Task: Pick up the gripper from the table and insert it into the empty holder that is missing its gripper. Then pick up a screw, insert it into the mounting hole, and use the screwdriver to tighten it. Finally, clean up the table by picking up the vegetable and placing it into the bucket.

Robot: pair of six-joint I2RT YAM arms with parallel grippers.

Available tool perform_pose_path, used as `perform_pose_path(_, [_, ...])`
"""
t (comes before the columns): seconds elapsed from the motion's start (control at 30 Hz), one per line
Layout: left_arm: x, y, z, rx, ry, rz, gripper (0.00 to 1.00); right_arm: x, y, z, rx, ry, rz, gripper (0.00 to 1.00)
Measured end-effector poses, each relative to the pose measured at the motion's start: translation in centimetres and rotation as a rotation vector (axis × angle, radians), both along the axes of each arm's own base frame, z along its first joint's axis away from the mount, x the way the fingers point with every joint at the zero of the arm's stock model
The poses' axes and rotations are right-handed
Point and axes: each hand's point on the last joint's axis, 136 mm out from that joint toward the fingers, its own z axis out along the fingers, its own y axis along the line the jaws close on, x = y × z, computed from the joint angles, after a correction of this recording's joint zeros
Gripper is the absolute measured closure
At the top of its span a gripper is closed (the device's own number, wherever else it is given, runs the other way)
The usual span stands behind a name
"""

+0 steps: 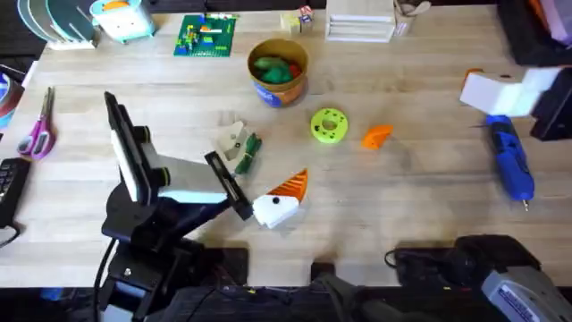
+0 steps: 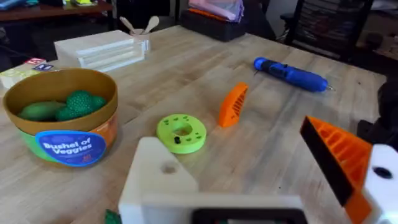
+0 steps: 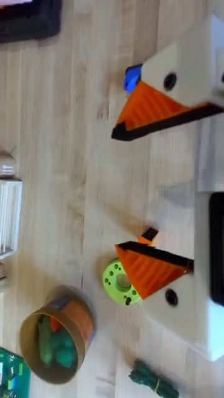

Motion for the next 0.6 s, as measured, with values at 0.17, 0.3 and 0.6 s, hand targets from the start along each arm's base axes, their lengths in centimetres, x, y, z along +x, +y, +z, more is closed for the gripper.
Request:
perform_pose_path(0.17, [0.0,0.0,0.0,0.000,0.000,0.000,0.008,0.0,0.0,0.0,0.000,0.000,0.000,0.011])
perform_pose_path(0.3, [0.0,0.0,0.0,0.000,0.000,0.000,0.009,0.3,0.1,0.5,0.019,-0.021,-0.003,0.012])
perform_pose_path(0.6, [0.0,0.0,0.0,0.000,0.000,0.000,0.009,0.9,4.5,-4.4,-0.028,0.216,0.300,0.011])
